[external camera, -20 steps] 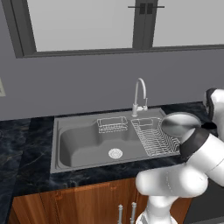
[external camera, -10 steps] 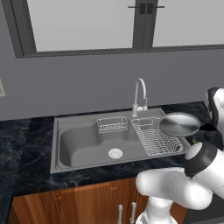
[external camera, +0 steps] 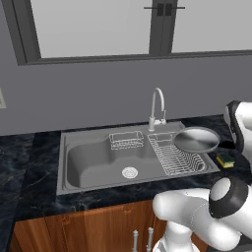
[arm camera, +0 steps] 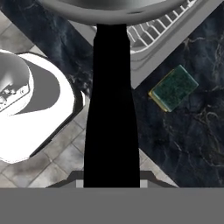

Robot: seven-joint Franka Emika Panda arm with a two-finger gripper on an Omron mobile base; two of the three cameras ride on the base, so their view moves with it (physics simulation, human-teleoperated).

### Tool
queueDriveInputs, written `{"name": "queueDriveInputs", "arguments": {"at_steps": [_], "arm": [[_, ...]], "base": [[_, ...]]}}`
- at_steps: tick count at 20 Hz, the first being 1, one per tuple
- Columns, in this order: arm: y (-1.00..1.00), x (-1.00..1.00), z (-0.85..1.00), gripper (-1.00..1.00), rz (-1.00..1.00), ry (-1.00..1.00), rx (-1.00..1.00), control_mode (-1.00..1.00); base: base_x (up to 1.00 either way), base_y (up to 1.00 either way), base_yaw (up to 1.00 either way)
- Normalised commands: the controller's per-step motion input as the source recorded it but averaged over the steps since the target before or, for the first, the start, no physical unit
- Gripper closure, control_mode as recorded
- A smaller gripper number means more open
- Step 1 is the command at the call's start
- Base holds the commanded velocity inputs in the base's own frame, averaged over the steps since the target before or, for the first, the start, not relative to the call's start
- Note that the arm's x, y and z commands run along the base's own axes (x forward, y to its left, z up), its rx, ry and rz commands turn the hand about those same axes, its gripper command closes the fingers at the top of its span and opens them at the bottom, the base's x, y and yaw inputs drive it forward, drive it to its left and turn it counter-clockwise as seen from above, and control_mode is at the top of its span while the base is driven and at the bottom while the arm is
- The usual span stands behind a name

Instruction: Pick the pan and sponge and place them into the sink. Then turn on the water.

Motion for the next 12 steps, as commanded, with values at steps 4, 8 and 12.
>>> {"name": "queueDriveInputs", "arguments": {"at_steps": [4, 8, 12], "arm": [[0.35, 0.0, 0.0, 1.0, -0.03, 0.04, -0.04, -1.0], [0.35, -0.01, 0.01, 1.0, -0.02, 0.03, -0.03, -1.0], [0.31, -0.06, 0.01, 1.0, -0.02, 0.01, 0.0, -1.0]], "base": [[0.0, 0.0, 0.0], [0.0, 0.0, 0.0], [0.0, 0.0, 0.0]]}}
